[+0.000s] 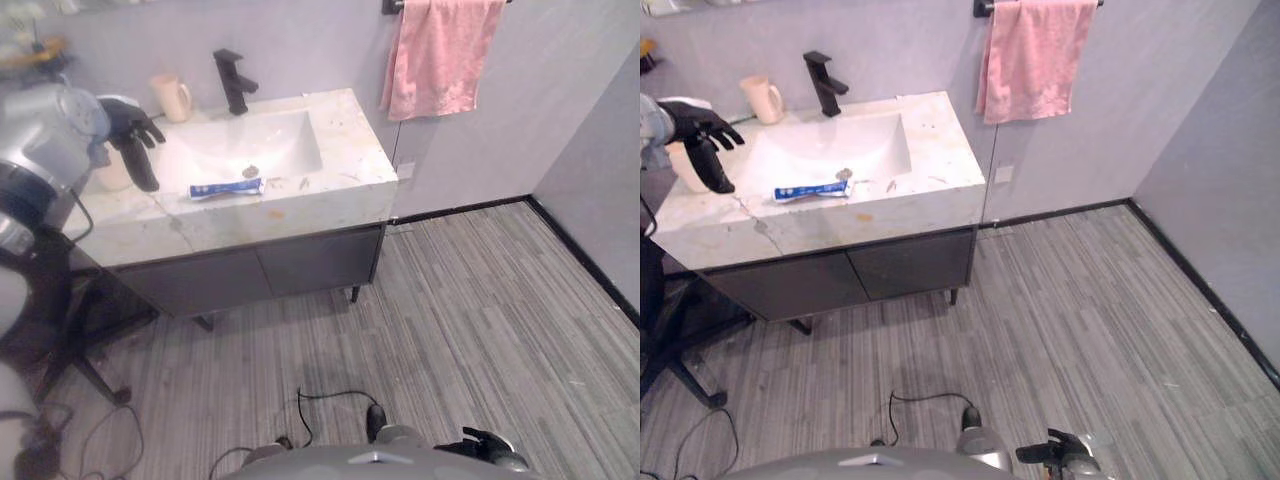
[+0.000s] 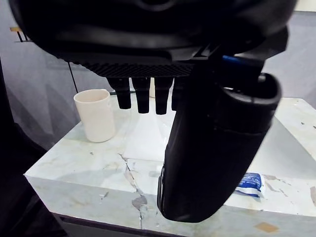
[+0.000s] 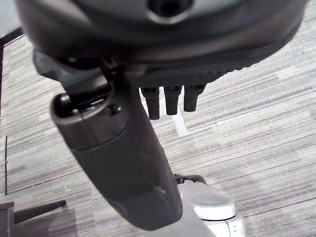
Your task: Organize the bathroom.
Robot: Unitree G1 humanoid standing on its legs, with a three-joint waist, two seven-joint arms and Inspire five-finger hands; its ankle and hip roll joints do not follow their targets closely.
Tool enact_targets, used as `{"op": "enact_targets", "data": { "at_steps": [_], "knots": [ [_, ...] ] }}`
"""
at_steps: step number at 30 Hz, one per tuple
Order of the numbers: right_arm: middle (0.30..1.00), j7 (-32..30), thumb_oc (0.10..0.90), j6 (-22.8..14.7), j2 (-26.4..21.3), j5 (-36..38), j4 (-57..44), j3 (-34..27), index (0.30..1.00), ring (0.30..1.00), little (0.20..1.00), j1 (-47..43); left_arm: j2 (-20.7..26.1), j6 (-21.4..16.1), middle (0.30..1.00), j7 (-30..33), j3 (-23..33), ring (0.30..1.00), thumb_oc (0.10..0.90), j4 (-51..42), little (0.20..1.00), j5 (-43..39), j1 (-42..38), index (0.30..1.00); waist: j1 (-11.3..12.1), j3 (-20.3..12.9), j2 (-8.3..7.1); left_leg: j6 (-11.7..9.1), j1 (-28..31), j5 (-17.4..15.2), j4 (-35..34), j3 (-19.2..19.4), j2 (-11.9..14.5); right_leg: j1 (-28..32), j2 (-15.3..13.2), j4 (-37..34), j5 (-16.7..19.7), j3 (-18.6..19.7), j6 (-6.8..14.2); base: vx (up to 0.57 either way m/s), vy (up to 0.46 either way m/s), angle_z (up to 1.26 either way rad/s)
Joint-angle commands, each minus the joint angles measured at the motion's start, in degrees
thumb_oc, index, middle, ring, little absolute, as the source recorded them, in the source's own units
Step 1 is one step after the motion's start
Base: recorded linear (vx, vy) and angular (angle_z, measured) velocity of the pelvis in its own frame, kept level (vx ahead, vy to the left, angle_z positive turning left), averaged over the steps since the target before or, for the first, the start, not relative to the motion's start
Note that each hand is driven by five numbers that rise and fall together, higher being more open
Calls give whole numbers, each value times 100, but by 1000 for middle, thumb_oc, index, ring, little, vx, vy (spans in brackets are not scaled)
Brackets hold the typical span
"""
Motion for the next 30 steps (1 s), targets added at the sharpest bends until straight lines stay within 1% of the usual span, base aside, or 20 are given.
{"op": "enact_targets", "data": {
  "at_steps": [1, 2, 3, 4, 5, 6, 7, 8, 10, 11, 12, 14, 16, 18, 19, 22, 23, 24, 27, 30],
  "knots": [
    [900, -84, 800, -261, -315, 162, -129, -31, 900, 900, 900, -172, 522, 74, 900, 337, 386, 900, 800, 240, 900, 553, -871, 900, -162, -41, 475, 436, 7, 664, -769, 245, -302, 264, 197, 1078, -1168, -217, 555, 134, 223, -15],
    [900, -55, 800, -315, -256, -37, -157, -88, 900, 900, 900, -95, 502, 215, 900, 291, 347, 900, 800, 222, 900, 600, -936, 900, -246, -37, 510, 479, 159, 614, -837, 347, -342, 96, 98, 1379, -1150, -262, 670, 89, 146, -15],
    [900, -52, 800, -321, -249, -55, -162, -92, 900, 900, 900, -82, 494, 234, 900, 280, 325, 900, 800, 229, 900, 609, -958, 900, -255, -36, 517, 485, 181, 611, -855, 360, -342, 49, 82, 1490, -1134, -264, 695, 104, 160, -13],
    [900, -39, 800, -335, -235, -90, -174, -98, 900, 900, 900, -41, 470, 280, 900, 234, 267, 900, 800, 251, 900, 652, -1016, 900, -298, -30, 540, 500, 241, 597, -893, 391, -340, -64, 40, 1743, -1077, -276, 762, 88, 120, -1],
    [900, 8, 800, -353, -218, -175, -196, -131, 900, 900, 900, 9, 412, 325, 900, 229, 201, 900, 800, 324, 900, 704, -1069, 900, -362, -22, 572, 513, 337, 575, -961, 447, -336, -266, 8, 2215, -1056, -259, 837, 136, 142, 1],
    [900, 61, 800, -378, -214, -247, -233, -131, 900, 900, 900, 45, 382, 276, 900, 251, 165, 900, 800, 429, 900, 758, -1109, 900, -421, -26, 566, 517, 463, 547, -1046, 497, -360, -379, -36, 2271, -936, -281, 885, 127, 89, -14],
    [900, 64, 800, -364, -205, -253, -245, -107, 900, 900, 900, 30, 364, 319, 900, 241, 121, 900, 800, 438, 900, 777, -1133, 900, -430, -31, 556, 498, 521, 550, -1084, 536, -360, -357, -67, 2090, -909, -366, 888, 149, -9, -53],
    [900, 62, 800, -334, -174, -290, -269, -65, 900, 900, 900, 3, 350, 369, 900, 213, 51, 900, 800, 443, 900, 877, -1165, 900, -436, -45, 525, 443, 622, 556, -1144, 625, -364, -272, -130, 1591, -812, -568, 889, 125, -70, -66],
    [900, 47, 800, -259, -133, -329, -322, 33, 900, 900, 900, -36, 342, 356, 900, 310, 1, 900, 800, 447, 900, 1007, -1161, 900, -433, -67, 455, 416, 712, 477, -1160, 801, -386, -276, -197, 979, -570, -735, 911, 119, -92, -69],
    [900, 34, 800, -206, -120, -305, -357, 62, 900, 900, 900, -56, 362, 276, 900, 369, 35, 900, 800, 487, 900, 1033, -1130, 900, -448, -64, 438, 449, 729, 453, -1165, 844, -377, -306, -200, 932, -576, -663, 900, 107, -84, -65],
    [900, -5, 800, -192, -131, -163, -384, 83, 900, 900, 900, -36, 357, 201, 900, 533, 53, 900, 800, 537, 900, 928, -1081, 900, -457, -56, 437, 462, 711, 442, -1192, 836, -379, -262, -122, 863, -627, -547, 850, 85, -67, -34],
    [900, 3, 800, -169, -161, -70, -354, 34, 900, 900, 900, -28, 382, 95, 900, 729, 100, 900, 800, 541, 900, 757, -999, 900, -421, -94, 418, 464, 680, 485, -1214, 792, -376, -130, -65, 682, -631, -542, 791, 84, -77, 12],
    [900, -33, 800, -143, -159, 21, -330, 31, 900, 900, 900, 3, 383, 140, 900, 329, 168, 900, 800, 530, 900, 591, -891, 900, -352, -194, 400, 460, 630, 521, -1245, 768, -373, 21, 27, 459, -619, -520, 761, 114, -84, 24],
    [900, -24, 800, -144, -160, -28, -316, 3, 900, 900, 900, 26, 438, 167, 900, 296, 246, 900, 800, 431, 900, 664, -743, 900, -328, -236, 380, 451, 616, 524, -1232, 774, -372, 77, 58, 362, -600, -469, 752, 88, -52, 2],
    [900, 15, 800, -163, -174, -80, -323, -19, 900, 900, 900, 62, 490, 246, 900, 142, 323, 900, 800, 393, 900, 646, -637, 900, -315, -257, 368, 459, 606, 517, -1210, 783, -381, 104, 79, 327, -598, -440, 746, 32, -31, -4],
    [900, 15, 800, -215, -183, -93, -357, -21, 900, 900, 900, 105, 556, 298, 900, -151, 388, 900, 800, 306, 900, 750, -501, 900, -291, -254, 359, 467, 556, 496, -1162, 773, -390, 110, 93, 349, -628, -437, 743, 3, -28, -5],
    [900, 13, 800, -220, -180, -86, -355, -21, 900, 900, 900, 107, 565, 326, 900, -164, 383, 900, 800, 290, 900, 715, -499, 900, -290, -254, 358, 467, 558, 495, -1164, 769, -392, 114, 94, 350, -631, -437, 743, 9, -13, -6],
    [900, 15, 800, -215, -175, -109, -338, -25, 900, 900, 900, 97, 592, 452, 900, -87, 429, 900, 800, 187, 900, 473, -454, 900, -273, -258, 366, 477, 585, 486, -1192, 734, -412, 142, 110, 350, -649, -432, 737, 10, -4, -5],
    [900, 10, 800, -192, -151, -143, -327, -5, 900, 900, 900, 74, 571, 562, 900, 107, 450, 900, 800, 148, 900, 443, -458, 900, -254, -272, 396, 508, 613, 451, -1179, 728, -428, 192, 121, 343, -685, -439, 724, 2, -3, 6],
    [900, 20, 800, -200, -126, -91, -324, 22, 900, 900, 900, 48, 619, 576, 900, -79, 439, 900, 800, 177, 900, 467, -555, 900, -213, -295, 411, 516, 628, 432, -1162, 720, -440, 232, 134, 336, -700, -459, 709, -3, -16, 8]
  ]
}}
